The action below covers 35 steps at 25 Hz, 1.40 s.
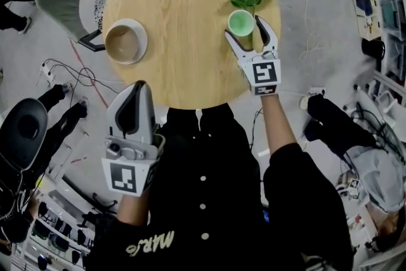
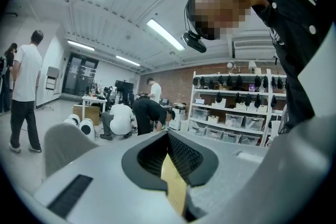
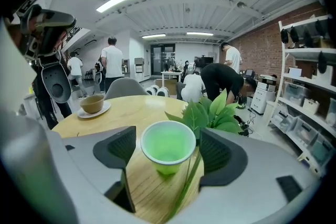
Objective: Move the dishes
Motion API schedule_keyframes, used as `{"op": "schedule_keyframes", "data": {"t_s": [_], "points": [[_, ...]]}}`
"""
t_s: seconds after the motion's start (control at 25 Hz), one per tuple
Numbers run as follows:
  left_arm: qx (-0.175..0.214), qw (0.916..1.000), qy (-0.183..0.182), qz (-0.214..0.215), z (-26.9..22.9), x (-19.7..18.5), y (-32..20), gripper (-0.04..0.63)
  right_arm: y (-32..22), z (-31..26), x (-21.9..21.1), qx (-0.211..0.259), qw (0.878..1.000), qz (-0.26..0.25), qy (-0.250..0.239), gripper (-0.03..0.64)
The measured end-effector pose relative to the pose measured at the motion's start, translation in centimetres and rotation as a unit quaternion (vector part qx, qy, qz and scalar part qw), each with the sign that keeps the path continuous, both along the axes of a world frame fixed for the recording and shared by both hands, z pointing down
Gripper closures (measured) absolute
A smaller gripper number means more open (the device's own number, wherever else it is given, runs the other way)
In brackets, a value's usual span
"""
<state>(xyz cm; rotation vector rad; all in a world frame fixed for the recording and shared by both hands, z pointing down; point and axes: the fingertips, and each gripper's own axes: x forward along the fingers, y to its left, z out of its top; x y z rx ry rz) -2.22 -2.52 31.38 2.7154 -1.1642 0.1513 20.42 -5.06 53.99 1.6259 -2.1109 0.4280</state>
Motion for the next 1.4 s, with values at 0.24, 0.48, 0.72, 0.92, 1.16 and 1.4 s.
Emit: {"op": "schedule_keyframes", "data": {"t_s": [0.24,0.48,0.72,0.92,1.16,1.4], "points": [[0.012,0.9999,0.006,-0.003,-1.2,-0.4,0.3,0.592,0.3,-3.7,0.6,0.028,1.0,0.005,0.001,0.305],[0.017,0.9996,0.012,-0.02,-2.3,-1.8,0.0,0.592,1.4,-8.4,0.2,0.049,0.998,0.011,-0.023,0.407],[0.026,0.9984,0.02,-0.045,-4.1,-4.0,0.1,0.592,1.8,-12.0,-3.1,0.034,0.997,-0.005,-0.066,0.48],[0.037,0.9951,0.039,-0.083,-6.1,-6.5,0.4,0.592,1.2,-12.2,-8.7,-0.001,0.992,-0.049,-0.114,0.486],[0.043,0.9928,0.012,-0.111,-5.7,-10.4,1.4,0.592,0.0,-10.2,-16.5,-0.057,0.982,-0.106,-0.147,0.479],[0.047,0.9893,-0.01,-0.137,-5.4,-13.4,2.3,0.592,-1.8,-7.3,-22.0,-0.11,0.97,-0.128,-0.172,0.479]]}}
